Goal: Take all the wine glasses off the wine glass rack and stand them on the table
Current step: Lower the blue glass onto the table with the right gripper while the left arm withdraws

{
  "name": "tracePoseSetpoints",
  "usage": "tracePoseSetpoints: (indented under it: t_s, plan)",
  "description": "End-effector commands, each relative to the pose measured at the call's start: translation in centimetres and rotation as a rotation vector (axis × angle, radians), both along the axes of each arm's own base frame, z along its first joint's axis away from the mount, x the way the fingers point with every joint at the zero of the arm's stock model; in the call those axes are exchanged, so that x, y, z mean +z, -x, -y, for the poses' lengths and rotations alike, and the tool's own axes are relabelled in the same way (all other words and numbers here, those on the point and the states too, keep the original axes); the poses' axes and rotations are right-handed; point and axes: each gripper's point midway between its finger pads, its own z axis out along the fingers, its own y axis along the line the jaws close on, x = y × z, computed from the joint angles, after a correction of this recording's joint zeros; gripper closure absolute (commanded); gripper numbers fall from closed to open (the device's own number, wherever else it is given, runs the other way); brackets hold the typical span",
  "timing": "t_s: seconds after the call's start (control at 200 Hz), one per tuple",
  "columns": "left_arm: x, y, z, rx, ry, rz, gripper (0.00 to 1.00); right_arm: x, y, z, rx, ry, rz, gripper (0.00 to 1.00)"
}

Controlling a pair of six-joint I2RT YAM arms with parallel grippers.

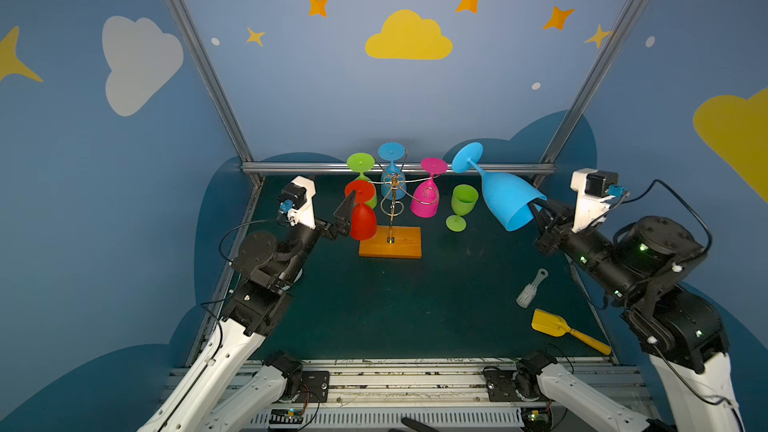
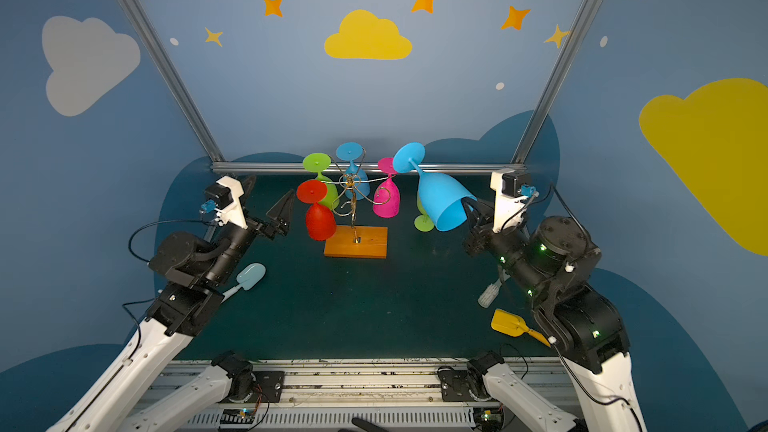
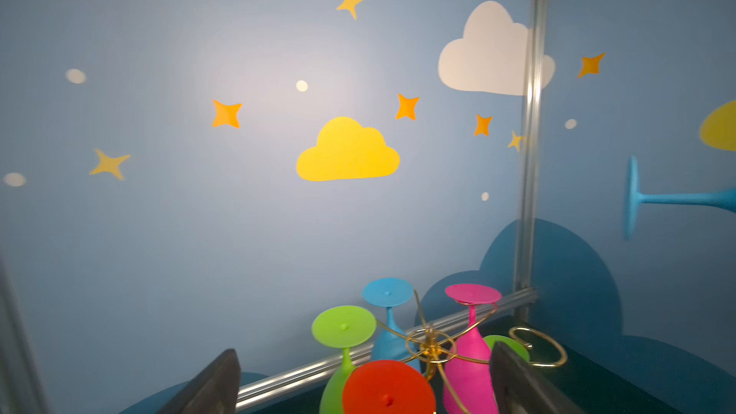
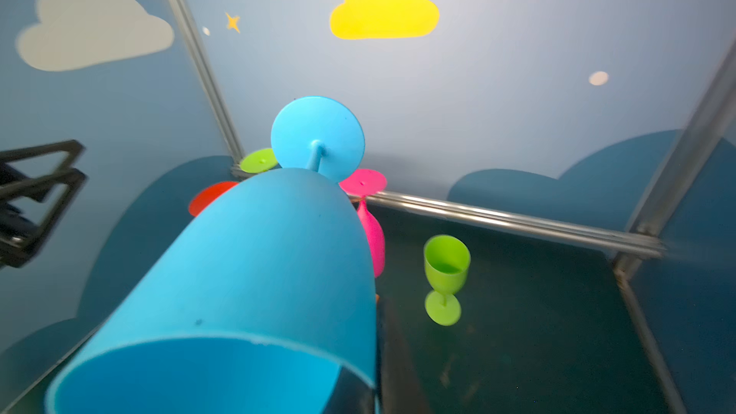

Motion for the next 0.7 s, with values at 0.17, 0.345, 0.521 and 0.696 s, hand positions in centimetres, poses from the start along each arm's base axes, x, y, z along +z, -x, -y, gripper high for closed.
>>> tracePoseSetpoints:
  t_s: [0.17,0.345,0.521,0.696]
  plan:
    - [-3.6,-0.9,-7.3,0.277,0.069,-0.033,0.02,-10.7,-0.5,3.2,-0.160,0.297,-0.409,1.00]
    - [-6.4,-1.9,-8.5,0.287,0.108,-0.108,0.02,-16.0,-3.3,3.1,-0.186,0.376,-0.602,1.00]
    - [-7.6,-2.2,-9.2,0.273,0.155,-0.155,0.02,-18.7,-6.7,3.6,-0.211,0.347,-0.714,1.00]
    - [-8.1,-2.1,-10.0,0.279,0.185,-0.164,0.02,-21.2,-9.9,5.0,-0.257,0.338,-0.802,1.00]
